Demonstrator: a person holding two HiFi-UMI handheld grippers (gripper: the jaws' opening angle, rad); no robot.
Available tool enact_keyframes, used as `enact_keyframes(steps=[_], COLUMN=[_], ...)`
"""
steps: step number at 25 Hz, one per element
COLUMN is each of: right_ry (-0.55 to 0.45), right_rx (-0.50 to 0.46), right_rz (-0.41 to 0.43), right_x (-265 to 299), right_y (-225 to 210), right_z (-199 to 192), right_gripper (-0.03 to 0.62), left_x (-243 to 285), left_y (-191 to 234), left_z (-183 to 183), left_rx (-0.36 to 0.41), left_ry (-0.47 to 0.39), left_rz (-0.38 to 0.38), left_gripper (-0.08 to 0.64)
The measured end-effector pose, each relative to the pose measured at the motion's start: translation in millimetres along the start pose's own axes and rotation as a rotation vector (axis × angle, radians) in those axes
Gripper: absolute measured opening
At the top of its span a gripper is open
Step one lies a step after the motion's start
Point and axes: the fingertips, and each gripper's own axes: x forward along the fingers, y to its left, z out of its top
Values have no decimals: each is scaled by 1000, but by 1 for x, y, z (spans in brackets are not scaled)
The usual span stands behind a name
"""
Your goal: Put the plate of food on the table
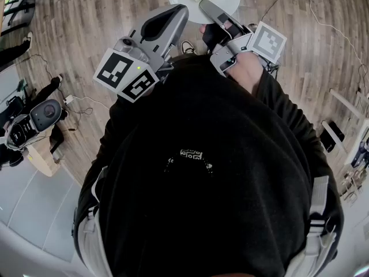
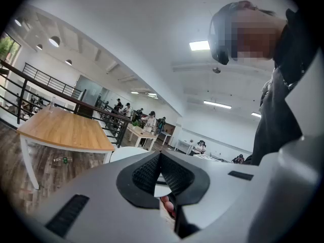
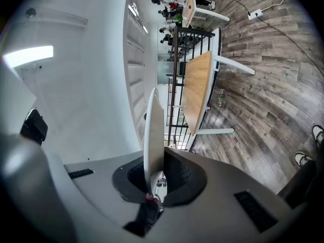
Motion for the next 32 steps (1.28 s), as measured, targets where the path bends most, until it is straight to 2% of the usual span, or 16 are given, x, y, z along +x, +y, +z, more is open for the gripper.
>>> enact_keyframes(steps=[8, 20, 28, 32], right_ry=[-9, 0, -4, -3], right_rx=[6, 65, 87, 101], right_rz=[4, 23, 44, 35], right_x=[0, -6, -36, -31], right_y=[4, -4, -11, -19], right_z=[2, 3, 28, 35], right_gripper=[26, 26, 26, 26], left_x=[0, 4, 36, 43], left_y=[1, -2, -31, -20], left_z=[4, -1, -9, -10], left_rx=[-9, -14, -7, -32], left_ry=[-3, -8, -4, -17], left_rz=[-4, 26, 13, 25], left_gripper=[6, 6, 6, 6])
